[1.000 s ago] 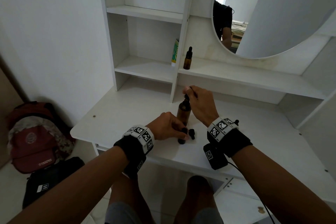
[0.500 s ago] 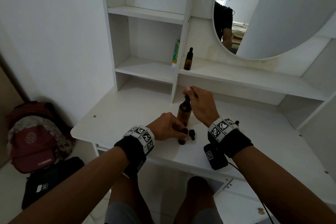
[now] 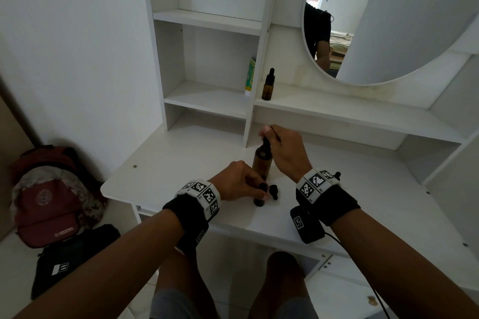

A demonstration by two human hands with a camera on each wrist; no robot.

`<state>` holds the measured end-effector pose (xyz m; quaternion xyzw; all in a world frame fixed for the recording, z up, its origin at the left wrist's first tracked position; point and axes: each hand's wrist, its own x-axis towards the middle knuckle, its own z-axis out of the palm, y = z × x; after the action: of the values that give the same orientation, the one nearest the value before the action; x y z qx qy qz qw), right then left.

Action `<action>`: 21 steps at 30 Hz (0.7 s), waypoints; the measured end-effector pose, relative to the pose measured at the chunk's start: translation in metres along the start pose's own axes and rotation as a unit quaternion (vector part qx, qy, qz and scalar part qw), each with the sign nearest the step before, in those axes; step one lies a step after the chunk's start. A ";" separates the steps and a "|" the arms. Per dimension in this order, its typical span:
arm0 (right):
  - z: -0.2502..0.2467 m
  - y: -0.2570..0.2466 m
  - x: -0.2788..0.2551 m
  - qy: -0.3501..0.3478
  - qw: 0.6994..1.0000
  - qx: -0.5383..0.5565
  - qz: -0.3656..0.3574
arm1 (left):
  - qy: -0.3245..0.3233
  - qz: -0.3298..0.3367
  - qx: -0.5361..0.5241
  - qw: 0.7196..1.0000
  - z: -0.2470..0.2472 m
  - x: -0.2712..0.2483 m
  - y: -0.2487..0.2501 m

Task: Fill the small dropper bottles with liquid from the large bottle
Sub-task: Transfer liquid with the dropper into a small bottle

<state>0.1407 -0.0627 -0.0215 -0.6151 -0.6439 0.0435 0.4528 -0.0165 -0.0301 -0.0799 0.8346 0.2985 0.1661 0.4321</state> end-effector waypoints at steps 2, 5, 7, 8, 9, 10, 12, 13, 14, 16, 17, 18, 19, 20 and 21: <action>0.000 -0.001 0.000 0.000 1.000 0.006 0.004 | 0.001 0.001 0.002 1.000 0.000 0.000 0.000; -0.001 -0.002 0.000 0.001 1.000 0.001 -0.008 | 0.000 0.000 0.001 1.000 0.000 -0.001 0.001; -0.002 -0.002 0.000 0.006 1.000 0.002 -0.013 | -0.002 0.001 0.002 1.000 0.000 0.000 0.002; -0.002 -0.003 0.000 0.007 1.000 0.003 -0.011 | -0.001 0.001 0.003 1.000 0.000 0.000 0.002; -0.002 -0.003 0.000 0.006 1.000 0.003 -0.006 | 0.000 0.000 0.004 1.000 0.000 -0.001 0.003; -0.002 -0.003 0.000 0.003 1.000 0.001 -0.004 | 0.001 0.000 0.004 1.000 0.000 -0.001 0.004; -0.001 -0.002 0.000 0.006 1.000 -0.004 -0.011 | 0.000 0.000 0.005 1.000 0.000 -0.001 0.004; -0.001 -0.001 0.000 0.012 1.000 -0.004 -0.015 | 0.000 0.000 0.005 1.000 0.000 -0.001 0.004; -0.001 -0.001 -0.001 0.017 1.000 -0.001 -0.015 | 0.000 0.000 0.005 1.000 0.000 -0.001 0.004; -0.001 -0.001 -0.001 0.019 1.000 0.007 -0.009 | 0.001 0.000 0.004 1.000 0.000 -0.001 0.004; -0.001 -0.001 0.000 0.016 1.000 0.008 -0.006 | 0.001 0.000 0.003 1.000 0.000 -0.001 0.004; -0.001 -0.001 -0.001 0.013 1.000 0.005 -0.006 | 0.000 0.000 0.003 1.000 0.000 -0.001 0.004; -0.001 -0.001 -0.001 0.010 1.000 -0.001 -0.008 | 0.000 0.000 0.001 1.000 0.000 -0.001 0.004; -0.001 -0.001 -0.001 0.011 1.000 -0.007 -0.013 | 0.001 0.000 0.000 1.000 0.000 -0.001 0.004; -0.001 -0.001 -0.001 0.015 1.000 -0.012 -0.018 | 0.001 0.000 -0.002 1.000 0.000 -0.002 0.005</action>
<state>0.1409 -0.0642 -0.0208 -0.6095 -0.6481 0.0187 0.4561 -0.0160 -0.0333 -0.0763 0.8338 0.2984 0.1673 0.4333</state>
